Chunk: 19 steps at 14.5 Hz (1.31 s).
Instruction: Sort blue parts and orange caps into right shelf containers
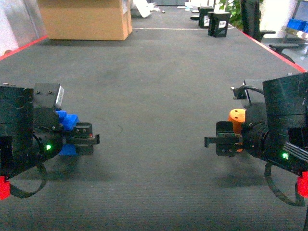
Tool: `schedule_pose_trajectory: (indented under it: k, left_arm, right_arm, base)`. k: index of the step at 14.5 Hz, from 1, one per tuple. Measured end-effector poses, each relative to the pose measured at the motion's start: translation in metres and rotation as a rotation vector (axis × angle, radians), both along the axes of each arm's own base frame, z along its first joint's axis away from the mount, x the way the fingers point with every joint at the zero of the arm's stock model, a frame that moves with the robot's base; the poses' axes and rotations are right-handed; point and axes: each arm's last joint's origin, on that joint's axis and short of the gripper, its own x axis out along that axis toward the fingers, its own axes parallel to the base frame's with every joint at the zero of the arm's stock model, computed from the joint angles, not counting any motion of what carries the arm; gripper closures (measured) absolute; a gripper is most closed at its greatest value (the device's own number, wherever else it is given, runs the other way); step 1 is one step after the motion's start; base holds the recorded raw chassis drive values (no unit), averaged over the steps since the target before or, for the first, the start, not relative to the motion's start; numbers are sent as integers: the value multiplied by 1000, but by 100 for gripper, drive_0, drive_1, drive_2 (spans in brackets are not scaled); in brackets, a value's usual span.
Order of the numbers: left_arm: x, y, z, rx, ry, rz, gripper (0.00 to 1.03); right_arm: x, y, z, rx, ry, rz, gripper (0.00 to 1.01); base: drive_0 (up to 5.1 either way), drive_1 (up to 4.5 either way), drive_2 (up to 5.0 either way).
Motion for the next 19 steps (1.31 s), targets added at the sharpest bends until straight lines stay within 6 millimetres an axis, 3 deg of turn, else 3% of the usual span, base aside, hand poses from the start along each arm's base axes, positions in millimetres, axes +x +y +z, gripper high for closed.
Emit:
schedule_pose_trajectory:
  k: [1, 3, 7, 9, 10, 14, 16, 19]
  left_arm:
    - [0, 0, 0, -4, -6, 1, 41]
    - [0, 1, 2, -10, -17, 3, 59]
    - [-19, 10, 49, -33, -189, 29, 60]
    - [-49, 19, 79, -15, -316, 76, 60]
    - [-78, 26, 97, -1, -392, 117, 60]
    - [-166, 46, 120, 40, -448, 248, 60]
    - [-196, 49, 144, 20, -544, 297, 60]
    - [-233, 42, 167, -32, -667, 307, 60]
  right_arm:
    - [0, 0, 0, -2, -1, -1, 52]
    - [-2, 2, 0, -2, -8, 6, 57]
    - [-33, -12, 54, 38, -190, -28, 57]
    - [-63, -26, 75, 41, -263, -80, 57]
    - [-98, -40, 90, 29, -313, -135, 57]
    - [-183, -66, 130, -21, -428, -221, 57]
    - [-219, -70, 156, 9, -538, -243, 57]
    - [-258, -71, 171, 41, -632, -243, 57]
  base:
    - [0, 0, 0]
    - [0, 0, 0]
    - [0, 0, 0]
    - [0, 0, 0]
    - [0, 0, 0]
    - [0, 0, 0]
    - [0, 0, 0]
    - [0, 0, 0]
